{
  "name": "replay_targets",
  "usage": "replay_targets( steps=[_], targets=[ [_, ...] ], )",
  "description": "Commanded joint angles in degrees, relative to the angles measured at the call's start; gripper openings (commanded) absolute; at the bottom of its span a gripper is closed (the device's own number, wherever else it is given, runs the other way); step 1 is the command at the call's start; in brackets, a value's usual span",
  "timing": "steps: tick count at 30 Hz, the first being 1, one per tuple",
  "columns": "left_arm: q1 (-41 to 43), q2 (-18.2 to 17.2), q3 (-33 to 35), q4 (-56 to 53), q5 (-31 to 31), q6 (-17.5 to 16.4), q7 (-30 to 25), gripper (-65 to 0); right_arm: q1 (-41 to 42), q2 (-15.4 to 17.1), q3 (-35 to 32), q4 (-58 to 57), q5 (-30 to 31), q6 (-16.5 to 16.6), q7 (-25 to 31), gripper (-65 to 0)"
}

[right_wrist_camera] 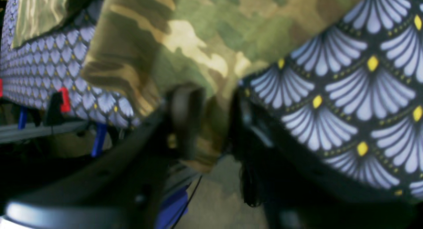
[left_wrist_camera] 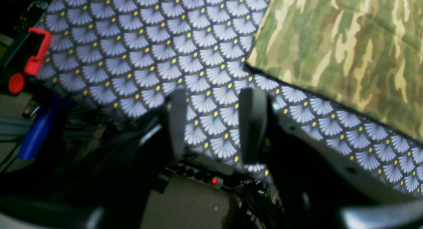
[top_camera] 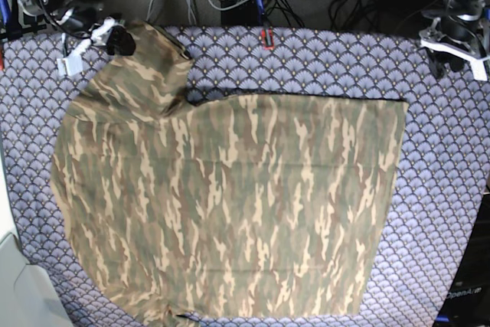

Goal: Fold the T-shirt properly
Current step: 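Move the right gripper to the folded sleeve corner of the camouflage shirt, then move the left gripper to the shirt's shoulder corner and grasp it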

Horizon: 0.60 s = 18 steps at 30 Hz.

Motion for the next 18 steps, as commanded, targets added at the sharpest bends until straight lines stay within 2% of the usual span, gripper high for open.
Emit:
replay_targets(
  steps=[1,5,18],
  targets=[
    [-1.25,-0.59,-0.3,0.6,-0.21,-0.08,-1.06,-39.1,-0.45,0.03,-0.1,0.05,-2.23,-0.05,-2.42,-55.3],
    [-4.95,-0.59,-0.39,-1.6,-0.12,-0.08,-1.06,-39.0,-0.45,0.03,-0.1,0.05,-2.32,-0.05,-2.5,-64.5],
    [-19.01,-0.95,-0.04,-16.98,-0.12,-0.08,-1.5,-39.0,-0.45,0.12,-0.19,0.05,-2.4,-0.05,-2.5,-65.0]
  ],
)
